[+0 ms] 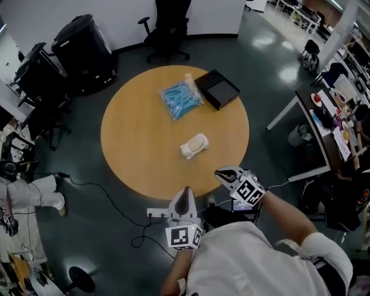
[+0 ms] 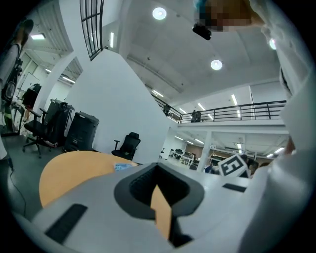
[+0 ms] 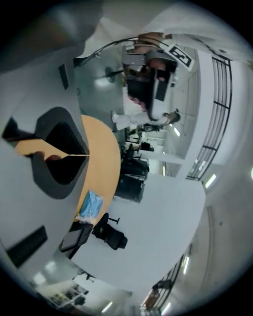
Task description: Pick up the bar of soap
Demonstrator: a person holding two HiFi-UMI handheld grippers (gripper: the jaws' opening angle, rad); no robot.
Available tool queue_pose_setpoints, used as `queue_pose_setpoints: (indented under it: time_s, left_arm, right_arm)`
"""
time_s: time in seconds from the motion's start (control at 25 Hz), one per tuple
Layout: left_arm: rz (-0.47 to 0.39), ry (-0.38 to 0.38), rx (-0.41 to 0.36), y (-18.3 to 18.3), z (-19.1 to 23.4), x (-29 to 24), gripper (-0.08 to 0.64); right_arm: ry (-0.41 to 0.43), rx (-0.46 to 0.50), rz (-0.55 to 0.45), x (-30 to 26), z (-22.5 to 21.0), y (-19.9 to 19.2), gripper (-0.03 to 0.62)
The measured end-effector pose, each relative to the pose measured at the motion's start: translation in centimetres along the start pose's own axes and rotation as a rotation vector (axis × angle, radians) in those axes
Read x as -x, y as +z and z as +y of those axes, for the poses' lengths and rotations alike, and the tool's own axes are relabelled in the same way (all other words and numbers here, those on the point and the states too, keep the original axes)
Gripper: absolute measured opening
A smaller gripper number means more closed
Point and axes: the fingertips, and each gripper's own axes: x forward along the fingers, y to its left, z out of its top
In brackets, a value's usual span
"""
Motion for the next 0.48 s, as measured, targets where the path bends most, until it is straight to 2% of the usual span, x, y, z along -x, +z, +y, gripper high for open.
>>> queue_pose_setpoints:
  time_s: [0.16,0.32,0.4,0.48]
  left_arm:
    - [0.003,0.029,0.012,-0.1,0.8,-1.3,0.005]
    - [0.019,0.048,0.030,-0.3,1.9,-2.8,0.005]
    - [0.030,0.061,0.040,-0.7,2.5,-3.3,0.005]
    - [0.048,0.073,0.057,-1.3,3.0,-3.7,0.005]
  right_arm:
    - [0.111,0.209,0.200,-5.0,-2.1,-3.7,0.017]
    - [0.227,0.325,0.309,-10.1,-4.6,-5.6,0.022]
    - [0.294,0.350,0.346,-12.5,-5.7,-6.3,0.072]
    - [0.338,0.371,0.379,-14.6,-6.7,-7.0,0.166]
